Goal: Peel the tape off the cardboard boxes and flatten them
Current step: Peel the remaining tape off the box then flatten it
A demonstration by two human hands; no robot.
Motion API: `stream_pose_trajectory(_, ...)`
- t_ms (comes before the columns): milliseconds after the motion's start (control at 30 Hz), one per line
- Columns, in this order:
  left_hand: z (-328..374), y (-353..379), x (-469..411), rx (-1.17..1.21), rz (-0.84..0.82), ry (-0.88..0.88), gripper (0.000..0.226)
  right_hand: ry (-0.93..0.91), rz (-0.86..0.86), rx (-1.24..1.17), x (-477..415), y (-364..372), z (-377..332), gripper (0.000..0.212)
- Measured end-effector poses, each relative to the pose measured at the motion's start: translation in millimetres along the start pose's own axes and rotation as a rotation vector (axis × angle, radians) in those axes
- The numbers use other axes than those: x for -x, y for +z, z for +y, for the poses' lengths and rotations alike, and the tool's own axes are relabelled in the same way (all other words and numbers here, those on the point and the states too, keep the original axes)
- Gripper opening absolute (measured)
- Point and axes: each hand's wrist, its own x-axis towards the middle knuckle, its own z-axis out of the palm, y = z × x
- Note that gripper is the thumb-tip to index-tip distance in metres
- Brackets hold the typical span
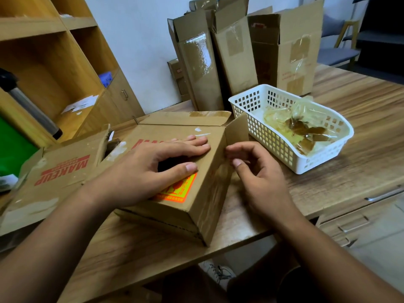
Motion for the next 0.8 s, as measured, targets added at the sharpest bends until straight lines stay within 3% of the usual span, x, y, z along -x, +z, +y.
stream_pose_trajectory(233, -0.4, -0.3, -0.4, -0.007, -0.006, 0.011, 0.042, -0.046, 0.033, 0.158, 3.3, -1.4, -0.9, 0.029)
stream_pose_trajectory(467, -1.6, 1.0, -0.7, 0.005, -0.004, 0.024, 0.043, -0.015, 0.001, 0.145, 3.7, 1.5, -2.5, 0.035)
stream_pose_trajectory(667, -2.2, 0.5, -0.5, 0.007, 0.0, 0.024, 0.041, -0.056, 0.065, 0.131, 0.2, 4.0, 0.5, 0.028)
stream_pose_trajectory(800, -2.1, 0.8, -0.8, 0.006, -0.008, 0.025, 0.043, -0.121, 0.059, 0.255, -0.4, 5.9, -0.3, 0.024)
